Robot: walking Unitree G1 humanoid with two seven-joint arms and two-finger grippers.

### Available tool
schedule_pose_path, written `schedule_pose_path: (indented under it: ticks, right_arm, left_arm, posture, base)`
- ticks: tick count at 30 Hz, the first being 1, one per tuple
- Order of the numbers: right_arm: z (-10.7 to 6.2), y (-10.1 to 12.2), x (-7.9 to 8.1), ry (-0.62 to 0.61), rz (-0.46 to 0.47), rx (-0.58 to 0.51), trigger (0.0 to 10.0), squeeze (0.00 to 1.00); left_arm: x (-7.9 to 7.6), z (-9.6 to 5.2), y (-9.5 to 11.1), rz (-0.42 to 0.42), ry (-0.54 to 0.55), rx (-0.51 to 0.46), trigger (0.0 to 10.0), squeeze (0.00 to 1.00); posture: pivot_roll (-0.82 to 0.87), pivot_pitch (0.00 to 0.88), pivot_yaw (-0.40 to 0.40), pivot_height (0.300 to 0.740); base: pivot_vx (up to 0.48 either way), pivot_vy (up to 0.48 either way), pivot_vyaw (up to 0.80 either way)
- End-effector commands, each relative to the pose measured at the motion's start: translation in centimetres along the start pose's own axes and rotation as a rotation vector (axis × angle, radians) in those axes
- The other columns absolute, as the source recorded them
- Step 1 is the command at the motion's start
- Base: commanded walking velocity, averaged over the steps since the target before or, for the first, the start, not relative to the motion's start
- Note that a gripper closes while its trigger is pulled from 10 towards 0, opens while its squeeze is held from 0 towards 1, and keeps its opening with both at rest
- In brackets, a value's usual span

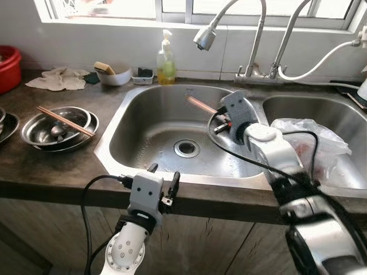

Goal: Kitchen organization

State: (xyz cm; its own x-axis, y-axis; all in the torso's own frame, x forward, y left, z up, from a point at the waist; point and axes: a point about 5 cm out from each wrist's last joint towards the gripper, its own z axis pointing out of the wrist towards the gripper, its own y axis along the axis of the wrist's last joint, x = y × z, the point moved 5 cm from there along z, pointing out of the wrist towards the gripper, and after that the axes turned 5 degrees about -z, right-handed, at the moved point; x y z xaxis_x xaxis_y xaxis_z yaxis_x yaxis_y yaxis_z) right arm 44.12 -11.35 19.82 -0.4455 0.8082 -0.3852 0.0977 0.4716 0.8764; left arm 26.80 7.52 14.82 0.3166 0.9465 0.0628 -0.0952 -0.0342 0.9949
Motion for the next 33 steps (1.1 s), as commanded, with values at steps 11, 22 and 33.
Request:
schedule_pose_path:
  ticks: [11, 22, 33]
  right_arm:
    - [1.8, -1.3, 3.2, 0.17, -0.075, 0.073, 10.0, 0.0]
    - [2.3, -1.4, 4.6, 0.209, -0.095, 0.072, 10.0, 0.87]
    - [2.4, -1.4, 4.6, 0.21, -0.097, 0.07, 10.0, 0.87]
  left_arm:
    - [-1.0, -1.3, 0.4, -0.013, -0.014, 0.018, 10.0, 0.0]
    - [-0.9, -1.5, 0.4, -0.016, -0.001, 0.031, 10.0, 0.0]
    - [-0.9, -1.5, 0.5, -0.015, 0.0, 0.034, 10.0, 0.0]
  posture:
    - [0.18, 0.152, -0.084, 0.74]
    - [0.18, 0.169, -0.087, 0.74]
    - [0.18, 0.169, -0.087, 0.74]
  base:
    - [0.0, 0.0, 0.0]
    - [0.0, 0.0, 0.0]
    - [0.0, 0.0, 0.0]
